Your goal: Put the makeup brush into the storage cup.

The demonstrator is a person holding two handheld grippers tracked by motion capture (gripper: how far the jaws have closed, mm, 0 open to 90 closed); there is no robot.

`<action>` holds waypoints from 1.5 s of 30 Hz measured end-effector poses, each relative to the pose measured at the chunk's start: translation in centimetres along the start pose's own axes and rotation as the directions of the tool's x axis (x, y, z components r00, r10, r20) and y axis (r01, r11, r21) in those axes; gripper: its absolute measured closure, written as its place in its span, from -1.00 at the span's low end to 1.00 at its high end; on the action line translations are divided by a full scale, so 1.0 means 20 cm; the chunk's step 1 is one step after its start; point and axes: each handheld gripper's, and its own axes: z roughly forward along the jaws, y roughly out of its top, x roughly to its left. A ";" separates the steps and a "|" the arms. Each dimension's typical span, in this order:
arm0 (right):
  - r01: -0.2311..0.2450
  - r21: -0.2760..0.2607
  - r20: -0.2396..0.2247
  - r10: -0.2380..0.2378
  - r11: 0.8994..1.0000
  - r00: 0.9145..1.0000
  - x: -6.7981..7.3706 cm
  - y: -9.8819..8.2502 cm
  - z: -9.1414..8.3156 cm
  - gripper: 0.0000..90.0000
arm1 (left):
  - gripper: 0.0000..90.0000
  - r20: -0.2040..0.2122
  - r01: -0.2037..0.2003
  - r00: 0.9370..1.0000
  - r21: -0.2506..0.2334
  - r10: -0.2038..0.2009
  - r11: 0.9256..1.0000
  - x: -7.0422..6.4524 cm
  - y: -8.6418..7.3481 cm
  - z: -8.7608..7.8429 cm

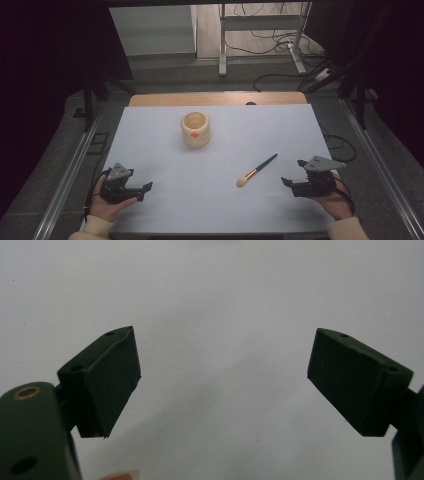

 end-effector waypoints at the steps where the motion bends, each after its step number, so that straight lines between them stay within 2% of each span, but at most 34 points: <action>1: 0.005 0.001 -0.004 -0.005 1.000 1.000 0.00 0.00 0.00 -0.66 | -0.68 0.001 0.000 1.000 -0.003 0.000 1.000 0.00 0.00 0.00; 7: 0.018 0.000 -0.008 -0.018 1.000 1.000 0.00 0.02 -0.01 -0.66 | -0.68 -0.003 0.005 1.000 -0.010 -0.005 1.000 0.00 -0.01 -0.01; 10: 0.038 0.001 -0.018 -0.038 0.999 0.999 0.01 0.04 -0.02 -0.66 | -0.68 -0.001 0.013 1.000 -0.015 -0.013 1.000 0.00 0.00 -0.02; 13: 0.048 0.018 -0.017 -0.047 0.999 0.999 0.00 0.05 -0.02 -0.66 | -0.68 0.002 0.007 1.000 -0.026 -0.006 1.000 0.01 0.01 -0.03; 16: 0.080 0.060 -0.020 -0.079 0.995 0.997 -0.03 0.07 -0.02 -0.65 | -0.68 0.011 0.008 1.000 -0.029 -0.008 1.000 0.01 0.01 -0.03; 21: 0.097 0.075 -0.034 -0.095 0.992 0.995 -0.06 0.09 -0.03 -0.65 | -0.68 0.018 0.008 1.000 -0.022 -0.008 1.000 0.01 0.01 -0.03; 22: 0.116 0.069 -0.049 -0.113 0.991 0.992 -0.07 0.11 -0.03 -0.65 | -0.68 0.020 0.009 1.000 -0.021 -0.008 1.000 0.00 0.01 -0.03; 25: 0.134 0.063 -0.071 -0.129 0.989 0.989 -0.07 0.13 -0.02 -0.65 | -0.68 0.025 0.008 1.000 -0.018 -0.007 1.000 0.00 0.01 -0.03; 28: 0.191 0.062 -0.104 -0.184 0.980 0.977 -0.07 0.15 -0.02 -0.65 | -0.68 0.033 0.012 0.999 -0.017 -0.011 1.000 0.00 0.01 -0.03; 29: 0.211 0.064 -0.117 -0.203 0.975 0.972 -0.08 0.17 -0.01 -0.65 | -0.68 0.036 0.025 0.999 -0.018 -0.024 1.000 0.01 0.01 -0.03; 33: 0.226 0.070 -0.126 -0.217 0.972 0.968 -0.09 0.19 0.00 -0.65 | -0.68 0.041 0.040 0.998 -0.021 -0.039 0.999 0.02 0.01 -0.03; 43: 0.234 0.093 -0.124 -0.222 0.968 0.967 -0.16 0.23 0.05 -0.66 | -0.68 0.052 0.025 0.998 -0.014 -0.024 1.000 0.01 0.00 -0.03; 44: 0.249 0.097 -0.129 -0.236 0.964 0.963 -0.17 0.24 0.06 -0.66 | -0.68 0.054 0.027 0.998 -0.008 -0.026 1.000 0.01 0.00 -0.03; 45: 0.249 0.097 -0.129 -0.236 0.964 0.963 -0.17 0.24 0.06 -0.66 | -0.68 0.054 0.027 0.998 -0.008 -0.026 1.000 0.01 0.00 -0.03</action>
